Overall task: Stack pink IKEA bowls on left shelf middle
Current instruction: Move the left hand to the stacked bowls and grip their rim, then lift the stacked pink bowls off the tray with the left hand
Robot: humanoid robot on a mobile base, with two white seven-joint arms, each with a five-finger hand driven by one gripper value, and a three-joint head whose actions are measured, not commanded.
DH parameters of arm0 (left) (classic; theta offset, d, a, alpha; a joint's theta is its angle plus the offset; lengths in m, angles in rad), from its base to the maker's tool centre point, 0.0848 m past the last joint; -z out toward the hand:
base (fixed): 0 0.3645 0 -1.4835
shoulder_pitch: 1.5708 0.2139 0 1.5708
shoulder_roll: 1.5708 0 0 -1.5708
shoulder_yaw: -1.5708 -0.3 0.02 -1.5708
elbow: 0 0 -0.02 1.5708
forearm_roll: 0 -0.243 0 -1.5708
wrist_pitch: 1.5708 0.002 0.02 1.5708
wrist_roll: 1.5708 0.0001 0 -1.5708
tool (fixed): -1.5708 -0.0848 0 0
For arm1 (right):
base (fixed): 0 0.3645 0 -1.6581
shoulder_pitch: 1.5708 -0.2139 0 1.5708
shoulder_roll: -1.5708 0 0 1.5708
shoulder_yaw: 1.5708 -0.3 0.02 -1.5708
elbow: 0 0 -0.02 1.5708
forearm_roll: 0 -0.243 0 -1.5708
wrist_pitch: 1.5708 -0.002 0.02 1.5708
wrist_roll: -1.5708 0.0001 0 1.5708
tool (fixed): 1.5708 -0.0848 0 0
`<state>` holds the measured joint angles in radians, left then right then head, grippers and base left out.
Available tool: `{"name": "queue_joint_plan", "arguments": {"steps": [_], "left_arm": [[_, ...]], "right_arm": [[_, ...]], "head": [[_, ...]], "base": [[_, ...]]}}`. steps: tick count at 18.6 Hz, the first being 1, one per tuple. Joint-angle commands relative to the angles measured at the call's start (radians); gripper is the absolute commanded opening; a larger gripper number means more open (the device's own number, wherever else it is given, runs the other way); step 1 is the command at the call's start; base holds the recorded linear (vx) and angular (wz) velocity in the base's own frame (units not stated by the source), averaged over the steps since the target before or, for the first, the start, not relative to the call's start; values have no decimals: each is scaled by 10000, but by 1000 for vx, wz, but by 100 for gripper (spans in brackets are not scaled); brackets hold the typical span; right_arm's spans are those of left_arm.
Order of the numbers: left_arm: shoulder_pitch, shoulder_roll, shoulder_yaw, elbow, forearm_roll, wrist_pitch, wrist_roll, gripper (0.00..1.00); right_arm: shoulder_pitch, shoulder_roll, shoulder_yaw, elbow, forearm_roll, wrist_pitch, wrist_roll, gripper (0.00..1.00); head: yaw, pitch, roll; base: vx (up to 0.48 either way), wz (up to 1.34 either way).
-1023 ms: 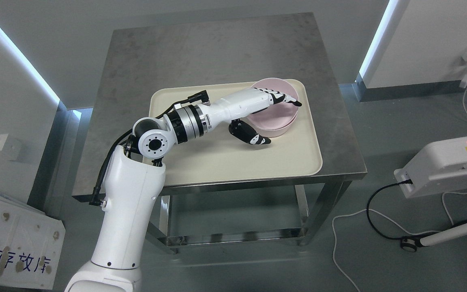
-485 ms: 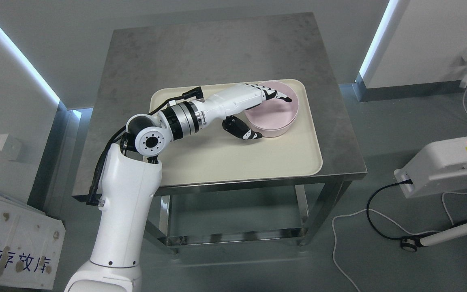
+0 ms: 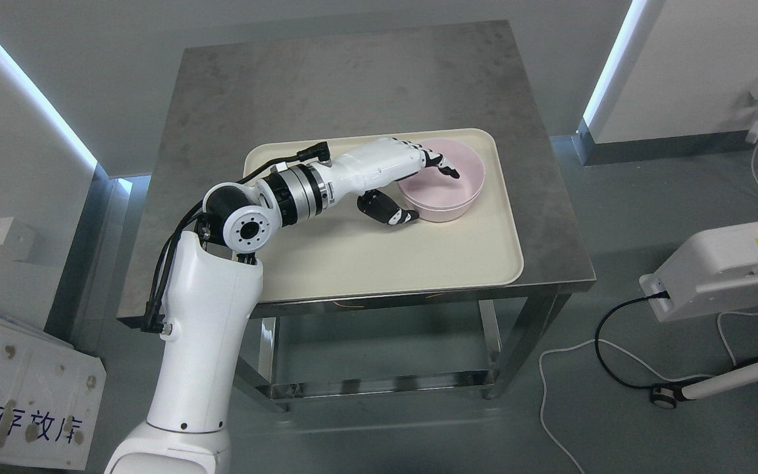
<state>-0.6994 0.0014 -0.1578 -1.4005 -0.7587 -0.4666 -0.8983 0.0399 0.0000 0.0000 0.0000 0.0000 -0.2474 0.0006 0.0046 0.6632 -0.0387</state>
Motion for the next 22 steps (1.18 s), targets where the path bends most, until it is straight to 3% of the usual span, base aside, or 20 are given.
{"name": "queue_joint_plan", "arguments": {"steps": [1, 4, 10, 17, 22], "left_arm": [[106, 160, -170, 46, -160, -43, -220, 56], [91, 160, -140, 46, -114, -59, -282, 44], [-62, 160, 350, 138, 743, -595, -420, 4], [-139, 160, 1285, 1, 2445, -718, -420, 0], [-17, 160, 2144, -535, 3383, -1561, -711, 1]], "right_arm": [[0, -174, -46, -175, -16, 5, -6, 100], [0, -174, -46, -175, -16, 5, -6, 100], [0, -174, -46, -175, -16, 5, -6, 100], [0, -174, -46, -175, -16, 5, -6, 100], [0, -174, -46, -175, -16, 5, -6, 100]], "head": [[0, 0, 0], [0, 0, 0], [0, 0, 0], [0, 1, 0], [0, 1, 0]], "base": [[0, 0], [0, 0], [0, 0], [0, 1], [0, 0]]}}
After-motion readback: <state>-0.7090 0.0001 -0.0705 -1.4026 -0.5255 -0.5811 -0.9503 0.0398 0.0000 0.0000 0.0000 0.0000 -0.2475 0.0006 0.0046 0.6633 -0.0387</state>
